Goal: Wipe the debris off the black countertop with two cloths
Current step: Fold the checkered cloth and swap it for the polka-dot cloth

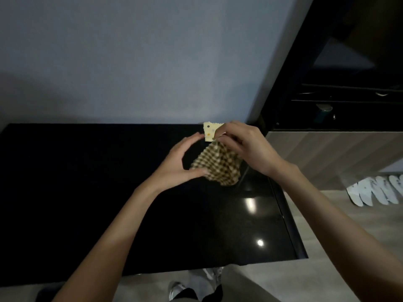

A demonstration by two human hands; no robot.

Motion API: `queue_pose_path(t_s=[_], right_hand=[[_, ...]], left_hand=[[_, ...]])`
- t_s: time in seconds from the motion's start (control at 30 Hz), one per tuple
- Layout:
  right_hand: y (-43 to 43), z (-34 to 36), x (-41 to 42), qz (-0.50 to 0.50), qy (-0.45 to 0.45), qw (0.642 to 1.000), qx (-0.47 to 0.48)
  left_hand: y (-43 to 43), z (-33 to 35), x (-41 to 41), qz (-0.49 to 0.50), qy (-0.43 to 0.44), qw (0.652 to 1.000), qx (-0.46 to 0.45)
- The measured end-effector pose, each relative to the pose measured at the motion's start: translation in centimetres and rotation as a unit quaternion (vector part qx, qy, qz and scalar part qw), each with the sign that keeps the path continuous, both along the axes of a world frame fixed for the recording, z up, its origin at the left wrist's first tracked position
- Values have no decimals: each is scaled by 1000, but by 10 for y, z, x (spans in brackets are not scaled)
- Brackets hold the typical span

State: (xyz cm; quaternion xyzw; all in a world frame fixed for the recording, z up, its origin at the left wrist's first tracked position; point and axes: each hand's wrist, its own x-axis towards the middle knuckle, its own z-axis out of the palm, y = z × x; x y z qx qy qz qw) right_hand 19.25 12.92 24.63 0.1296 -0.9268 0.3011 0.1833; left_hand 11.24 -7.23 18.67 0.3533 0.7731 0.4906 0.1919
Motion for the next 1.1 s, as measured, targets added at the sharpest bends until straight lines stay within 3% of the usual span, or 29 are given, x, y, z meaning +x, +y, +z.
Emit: queue_pose_path(t_s=[0.1,0.27,0.53,0.67,0.8,0.9,1.0,1.1], right_hand=[[-10,15,4,11,-11,999,-42],[-1,22,15,-50,4,993,-108],[41,-32,-7,-169,-152,972,-66],[61,-54,-27,-198,-136,970,-44],[68,-84,-17,-155,-98,982,36],[65,-131,2,-117,-125,980,96],[51,-182,25,-80,-224,970,51],[30,-224,46,-92,-340,936,20]], left_hand=[[2,8,5,-40,14,999,10],[-12,6,3,-35,-66,997,-11],[-24,-11,-46,85,16,993,-78],[-13,-8,-61,138,81,986,-40],[-20,-17,-55,133,111,984,-31],[-33,-48,-41,103,86,988,-72],[-44,-90,-23,58,12,986,-158],[-55,-127,-7,24,-63,976,-207]])
